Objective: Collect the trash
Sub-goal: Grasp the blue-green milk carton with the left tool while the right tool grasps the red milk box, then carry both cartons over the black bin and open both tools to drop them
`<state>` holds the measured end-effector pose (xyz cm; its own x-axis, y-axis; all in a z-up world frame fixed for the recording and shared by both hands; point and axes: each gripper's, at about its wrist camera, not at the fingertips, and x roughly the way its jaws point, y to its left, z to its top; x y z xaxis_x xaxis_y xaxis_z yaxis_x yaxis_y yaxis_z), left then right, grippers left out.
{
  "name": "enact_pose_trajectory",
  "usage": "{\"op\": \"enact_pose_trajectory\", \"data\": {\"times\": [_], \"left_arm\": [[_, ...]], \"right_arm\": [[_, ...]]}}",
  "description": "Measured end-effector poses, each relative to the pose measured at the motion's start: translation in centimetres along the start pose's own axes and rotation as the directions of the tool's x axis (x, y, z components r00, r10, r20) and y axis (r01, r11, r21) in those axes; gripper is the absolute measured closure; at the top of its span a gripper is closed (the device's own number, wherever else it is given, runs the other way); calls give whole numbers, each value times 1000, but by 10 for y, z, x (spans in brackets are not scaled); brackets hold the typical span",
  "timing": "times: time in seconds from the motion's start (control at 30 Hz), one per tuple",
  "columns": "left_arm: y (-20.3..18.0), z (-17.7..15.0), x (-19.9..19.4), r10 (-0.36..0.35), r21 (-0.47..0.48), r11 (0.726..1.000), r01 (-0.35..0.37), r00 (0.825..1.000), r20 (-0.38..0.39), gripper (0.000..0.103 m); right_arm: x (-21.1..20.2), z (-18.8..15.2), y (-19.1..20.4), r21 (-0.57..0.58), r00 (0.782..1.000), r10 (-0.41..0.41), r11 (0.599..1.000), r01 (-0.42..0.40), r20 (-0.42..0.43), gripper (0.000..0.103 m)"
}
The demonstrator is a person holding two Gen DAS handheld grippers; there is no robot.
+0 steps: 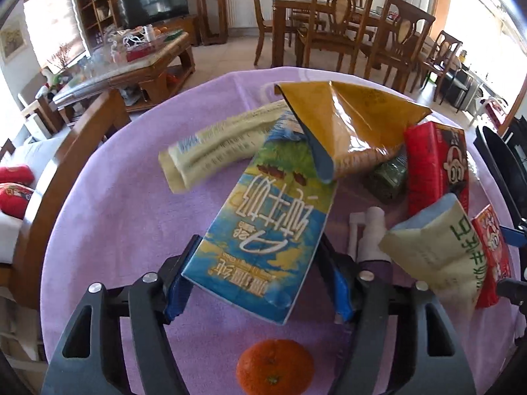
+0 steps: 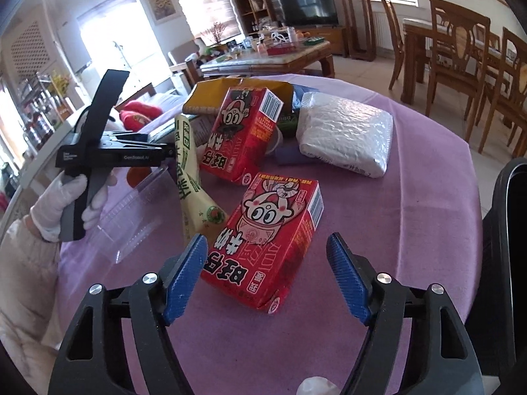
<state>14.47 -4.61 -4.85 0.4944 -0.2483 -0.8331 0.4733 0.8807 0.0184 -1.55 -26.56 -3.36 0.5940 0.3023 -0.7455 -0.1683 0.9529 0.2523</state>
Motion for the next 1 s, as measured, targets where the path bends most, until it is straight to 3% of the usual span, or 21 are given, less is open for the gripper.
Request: {"op": "enact_pose_trajectory", "data": {"times": [0.07, 0.27, 0.5, 0.77, 0.9, 1.0], "left_arm": [[-1, 3, -2, -8, -8, 1000, 8, 1000, 11, 54], [10, 1, -9, -32, -59, 998, 34, 999, 42, 54], [23, -4, -27, -49, -116, 991, 62, 992, 115, 54], [12, -11, -84, -65, -128, 987, 101, 963, 261, 54], [-27, -3, -103, -119, -69, 987, 145, 948, 296, 54], [-61, 5, -109, -176, -18, 982, 191, 937, 302, 54]], "right_arm": [[2, 3, 6, 13, 1000, -4, 1000, 4, -13, 30], [15, 14, 16, 24, 998, -32, 999, 34, -48, 30], [22, 21, 23, 16, 996, -75, 997, 76, -55, 47], [-1, 20, 14, -13, 997, -52, 999, 53, 53, 51], [-33, 23, -10, -8, 990, -30, 999, 31, 134, 51], [-59, 22, -28, 16, 977, -69, 998, 67, 200, 51]]}}
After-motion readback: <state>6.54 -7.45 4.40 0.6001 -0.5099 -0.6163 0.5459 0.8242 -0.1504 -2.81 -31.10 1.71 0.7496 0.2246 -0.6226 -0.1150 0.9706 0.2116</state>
